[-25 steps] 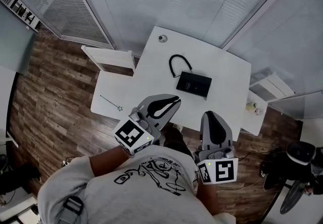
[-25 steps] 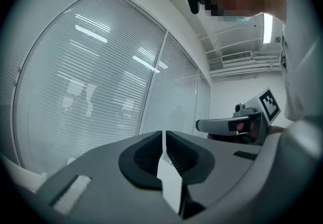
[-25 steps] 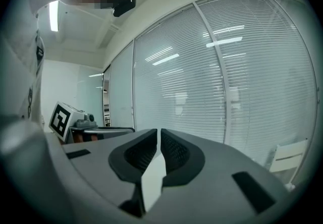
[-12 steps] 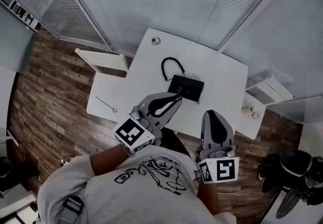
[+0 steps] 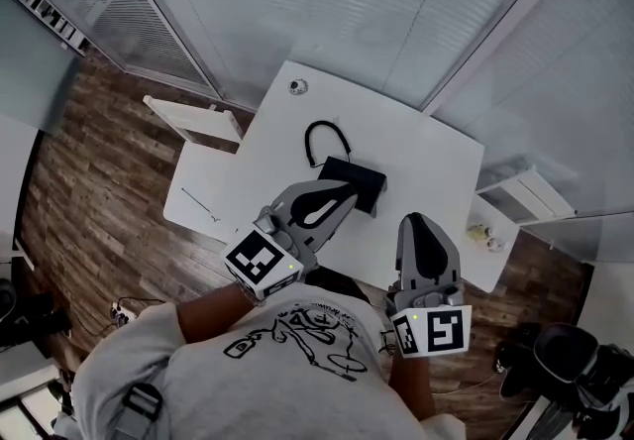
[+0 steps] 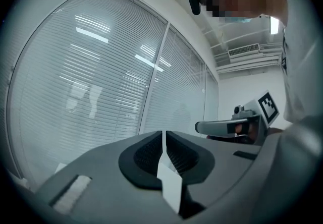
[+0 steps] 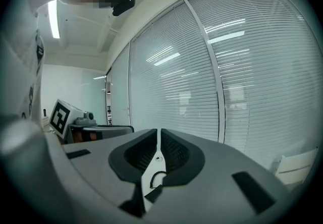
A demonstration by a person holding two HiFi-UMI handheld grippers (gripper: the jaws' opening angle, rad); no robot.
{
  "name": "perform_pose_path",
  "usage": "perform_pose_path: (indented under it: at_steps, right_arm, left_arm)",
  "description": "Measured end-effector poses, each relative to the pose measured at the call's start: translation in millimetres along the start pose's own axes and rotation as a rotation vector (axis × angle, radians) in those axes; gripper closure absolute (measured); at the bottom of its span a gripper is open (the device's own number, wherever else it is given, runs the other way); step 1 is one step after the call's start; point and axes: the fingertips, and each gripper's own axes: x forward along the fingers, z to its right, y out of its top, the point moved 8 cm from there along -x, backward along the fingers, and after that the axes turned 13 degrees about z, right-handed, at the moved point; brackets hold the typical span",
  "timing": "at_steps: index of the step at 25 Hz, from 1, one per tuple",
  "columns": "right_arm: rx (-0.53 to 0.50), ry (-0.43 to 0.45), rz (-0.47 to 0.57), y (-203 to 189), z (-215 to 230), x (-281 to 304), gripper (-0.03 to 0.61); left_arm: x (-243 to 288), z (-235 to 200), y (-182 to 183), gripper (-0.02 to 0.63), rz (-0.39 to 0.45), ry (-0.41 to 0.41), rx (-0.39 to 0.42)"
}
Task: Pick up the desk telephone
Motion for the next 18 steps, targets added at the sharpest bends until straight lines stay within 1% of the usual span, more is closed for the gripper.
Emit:
perform_pose_path:
  at_steps: [8,11,18]
  right_arm:
    - [0.015,0.045,-0.001,-2.9,33.6,2.6,0.557]
    - [0.018,0.048,-0.001,-1.6,41.4,2.7,0.557]
    - [0.030,0.033,-0.001,-4.9,49.4,10.0,0.557]
  left_arm:
    - [26.8,9.2,-7.5,0.592,0.002,0.038,0.019]
    - [32.3,11.1,-8.8,0.592,-0.003,0.050,0.015]
    - [42.8,4.9,-12.2,0.592,-0.011,0.039,0.007]
